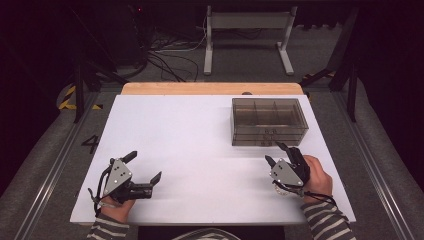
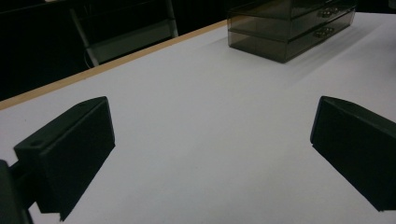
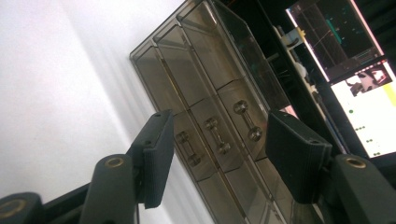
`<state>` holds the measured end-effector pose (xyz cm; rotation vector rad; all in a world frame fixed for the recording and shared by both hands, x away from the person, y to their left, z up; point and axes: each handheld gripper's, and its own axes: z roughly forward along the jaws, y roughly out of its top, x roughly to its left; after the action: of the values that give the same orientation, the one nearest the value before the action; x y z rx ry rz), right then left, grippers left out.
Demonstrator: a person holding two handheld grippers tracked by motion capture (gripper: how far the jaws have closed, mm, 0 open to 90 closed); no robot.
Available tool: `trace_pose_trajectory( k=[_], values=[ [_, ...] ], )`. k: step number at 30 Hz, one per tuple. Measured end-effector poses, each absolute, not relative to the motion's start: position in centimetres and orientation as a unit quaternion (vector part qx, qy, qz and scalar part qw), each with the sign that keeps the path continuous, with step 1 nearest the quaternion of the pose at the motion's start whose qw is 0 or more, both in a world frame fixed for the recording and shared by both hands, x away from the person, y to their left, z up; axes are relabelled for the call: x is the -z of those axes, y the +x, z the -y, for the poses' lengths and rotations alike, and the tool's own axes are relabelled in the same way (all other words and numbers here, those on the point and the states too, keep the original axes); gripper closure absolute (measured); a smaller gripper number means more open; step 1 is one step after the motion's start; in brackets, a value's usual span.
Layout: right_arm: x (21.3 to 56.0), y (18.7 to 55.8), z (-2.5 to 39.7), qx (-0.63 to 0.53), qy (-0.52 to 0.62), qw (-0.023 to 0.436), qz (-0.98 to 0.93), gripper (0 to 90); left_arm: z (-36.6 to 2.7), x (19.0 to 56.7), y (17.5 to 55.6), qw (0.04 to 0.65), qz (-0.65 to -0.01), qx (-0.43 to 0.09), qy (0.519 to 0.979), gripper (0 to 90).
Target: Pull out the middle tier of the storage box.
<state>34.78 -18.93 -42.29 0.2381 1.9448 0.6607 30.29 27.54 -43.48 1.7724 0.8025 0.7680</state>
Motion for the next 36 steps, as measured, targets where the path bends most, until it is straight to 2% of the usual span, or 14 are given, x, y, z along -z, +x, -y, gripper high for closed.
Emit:
trace_pose_trajectory(
  k=[7, 18, 36],
  values=[
    [42.5, 34.7, 18.7, -0.285, 0.079, 0.512, -0.806, 42.7, -27.6, 43.4, 30.3, 0.501, -0.332, -0.319, 0.732, 0.5],
    [42.7, 34.9, 18.1, -0.229, 0.031, 0.53, -0.816, 46.3, -27.5, 43.5, 30.4, 0.5, -0.334, -0.319, 0.733, 0.5],
    [43.6, 35.7, 17.5, -0.174, -0.005, 0.561, -0.81, 47.0, -27.5, 43.5, 30.3, 0.5, -0.334, -0.319, 0.732, 0.5]
  ],
)
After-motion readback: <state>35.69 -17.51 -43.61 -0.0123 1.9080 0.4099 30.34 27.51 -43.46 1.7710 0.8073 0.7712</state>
